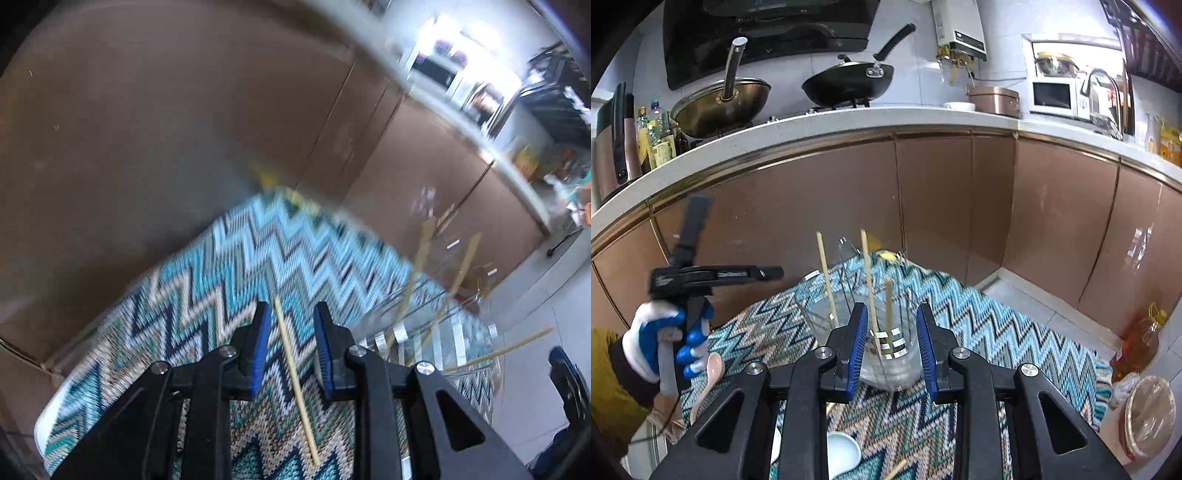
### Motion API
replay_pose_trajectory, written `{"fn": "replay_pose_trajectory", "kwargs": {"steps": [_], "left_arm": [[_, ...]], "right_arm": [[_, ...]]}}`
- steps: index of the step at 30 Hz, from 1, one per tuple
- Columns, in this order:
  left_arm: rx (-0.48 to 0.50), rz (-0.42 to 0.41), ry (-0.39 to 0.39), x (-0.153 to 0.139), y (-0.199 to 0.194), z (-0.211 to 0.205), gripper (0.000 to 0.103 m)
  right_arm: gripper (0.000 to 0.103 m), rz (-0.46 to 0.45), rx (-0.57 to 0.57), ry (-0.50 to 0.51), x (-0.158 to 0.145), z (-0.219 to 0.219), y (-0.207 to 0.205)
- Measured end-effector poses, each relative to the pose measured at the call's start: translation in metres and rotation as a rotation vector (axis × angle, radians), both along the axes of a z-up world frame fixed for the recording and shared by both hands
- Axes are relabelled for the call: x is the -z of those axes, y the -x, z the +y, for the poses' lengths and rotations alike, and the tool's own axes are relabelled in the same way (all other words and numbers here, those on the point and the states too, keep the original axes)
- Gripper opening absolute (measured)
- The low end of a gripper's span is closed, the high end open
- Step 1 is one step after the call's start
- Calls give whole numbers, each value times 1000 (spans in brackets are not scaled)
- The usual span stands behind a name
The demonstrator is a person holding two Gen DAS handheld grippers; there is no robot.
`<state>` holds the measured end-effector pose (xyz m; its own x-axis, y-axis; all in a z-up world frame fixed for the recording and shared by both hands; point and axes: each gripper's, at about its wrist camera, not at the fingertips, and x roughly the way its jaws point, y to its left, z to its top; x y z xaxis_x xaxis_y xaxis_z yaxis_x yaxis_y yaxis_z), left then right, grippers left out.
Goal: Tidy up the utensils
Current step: 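Carry the right tool's chopstick into the holder and open it while the left tool carries its chopstick, then lower the left tool's chopstick into the clear holder and open the left tool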
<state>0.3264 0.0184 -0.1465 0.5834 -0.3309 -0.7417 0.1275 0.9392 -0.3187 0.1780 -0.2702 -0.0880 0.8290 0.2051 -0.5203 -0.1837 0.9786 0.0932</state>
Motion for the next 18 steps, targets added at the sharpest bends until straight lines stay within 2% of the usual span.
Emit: {"fn": "replay_pose_trajectory", "kwargs": {"steps": [1,4,7,13,18], "left_arm": [[16,56,-14,12,-11,-3,23],[43,157,-40,36,-34,-17,21],[38,226,-60,57,-56,-27,22],[14,313,-108,88,-87,-37,13],[20,311,-131,92,-95,-39,9]], "right_arm": [[27,10,7,-2,5,-4,1],[28,41,31,-4,19,-15,2],[28,76,60,-17,32,-29,0],[28,116,114,-37,50,-56,-1],[28,152,134,-50,68,-66,-1]]}}
